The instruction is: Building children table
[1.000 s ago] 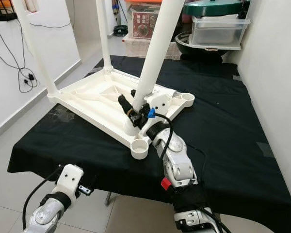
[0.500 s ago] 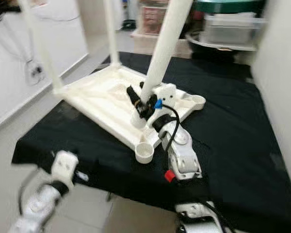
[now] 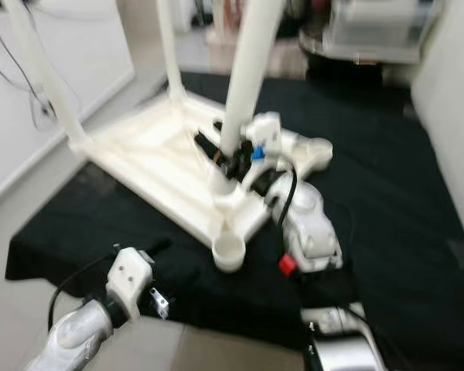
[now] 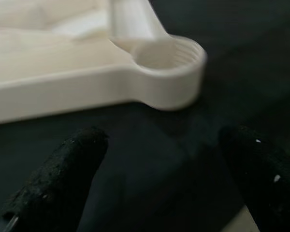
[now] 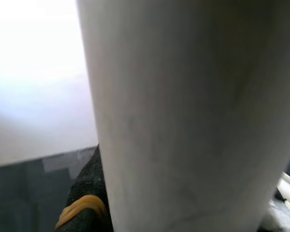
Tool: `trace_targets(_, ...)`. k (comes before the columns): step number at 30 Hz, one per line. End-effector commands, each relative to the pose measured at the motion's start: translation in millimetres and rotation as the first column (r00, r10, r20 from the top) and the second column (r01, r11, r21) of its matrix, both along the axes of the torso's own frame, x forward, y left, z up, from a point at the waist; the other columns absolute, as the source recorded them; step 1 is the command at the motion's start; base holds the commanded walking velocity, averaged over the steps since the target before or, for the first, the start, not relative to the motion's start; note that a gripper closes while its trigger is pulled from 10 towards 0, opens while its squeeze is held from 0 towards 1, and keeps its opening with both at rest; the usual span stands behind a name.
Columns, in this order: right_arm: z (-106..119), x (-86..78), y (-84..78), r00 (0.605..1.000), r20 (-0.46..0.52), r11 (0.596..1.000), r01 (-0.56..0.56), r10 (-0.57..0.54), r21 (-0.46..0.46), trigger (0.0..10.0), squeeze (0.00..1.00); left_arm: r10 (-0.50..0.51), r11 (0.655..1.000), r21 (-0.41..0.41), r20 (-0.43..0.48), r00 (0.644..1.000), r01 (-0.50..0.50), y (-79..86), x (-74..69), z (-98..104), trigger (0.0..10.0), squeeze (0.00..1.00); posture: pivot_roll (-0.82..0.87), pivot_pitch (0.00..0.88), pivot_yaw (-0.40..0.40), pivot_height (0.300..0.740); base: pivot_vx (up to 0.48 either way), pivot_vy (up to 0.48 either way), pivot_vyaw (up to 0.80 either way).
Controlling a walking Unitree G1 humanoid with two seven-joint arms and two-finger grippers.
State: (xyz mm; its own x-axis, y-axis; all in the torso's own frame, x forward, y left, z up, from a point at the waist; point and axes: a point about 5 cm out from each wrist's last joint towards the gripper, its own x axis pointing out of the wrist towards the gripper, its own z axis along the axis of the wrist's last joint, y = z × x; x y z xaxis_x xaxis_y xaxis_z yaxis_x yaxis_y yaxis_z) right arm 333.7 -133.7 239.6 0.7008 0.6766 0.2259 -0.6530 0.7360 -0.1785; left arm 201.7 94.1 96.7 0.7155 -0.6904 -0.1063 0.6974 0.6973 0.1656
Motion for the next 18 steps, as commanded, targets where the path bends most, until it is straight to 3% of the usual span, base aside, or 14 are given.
trace_targets(1, 14, -4.3, 8.1, 0.995, 0.041, 0.996, -0.089, 0.089, -0.011, 10.0, 0.0, -0.048, 0.997, 0.055, -0.009, 0.999, 0.048, 0.6, -11.3, -1, 10.0, 0.0, -0.01, 0.174, 0.035, 0.74, 0.0, 0.0, 0.0)
trace_targets(4, 27, -7.9, 0.7, 0.973, 0.047, 0.971, -0.22, 0.225, -0.094, 10.0, 0.0, -0.073, 0.993, 0.088, -0.043, 0.996, 0.077, 4.7, -31.2, -2, 10.0, 0.0, 0.0, 0.208, 0.033, 0.74, 0.0, 0.0, 0.0)
trace_targets(8, 31, -13.2, -5.2, 0.938, 0.003, 0.928, -0.343, 0.347, -0.145, 10.0, 0.0, -0.009, 0.996, 0.085, -0.025, 1.0, 0.011, 10.0, -34.8, 2, 10.0, 0.0, 0.01, 0.244, 0.035, 0.74, 0.0, 0.0, 0.0)
trace_targets(11, 27, -18.6, -9.5, 0.892, -0.073, 0.86, -0.45, 0.446, -0.242, 10.0, 0.0, 0.089, 0.995, 0.041, 0.024, 0.996, -0.09, 16.0, -33.7, 16, 10.0, 0.0, 0.01, 0.28, 0.037, 0.74, 0.0, 0.0, 0.0)
trace_targets(18, 27, -18.3, -12.0, 0.86, -0.125, 0.82, -0.509, 0.494, -0.263, 10.0, 0.0, 0.135, 0.99, 0.025, 0.053, 0.989, -0.137, 20.0, -33.7, 28, 10.0, 0.0, 0.02, 0.329, 0.035, 0.74, 0.0, 0.0, 0.0)
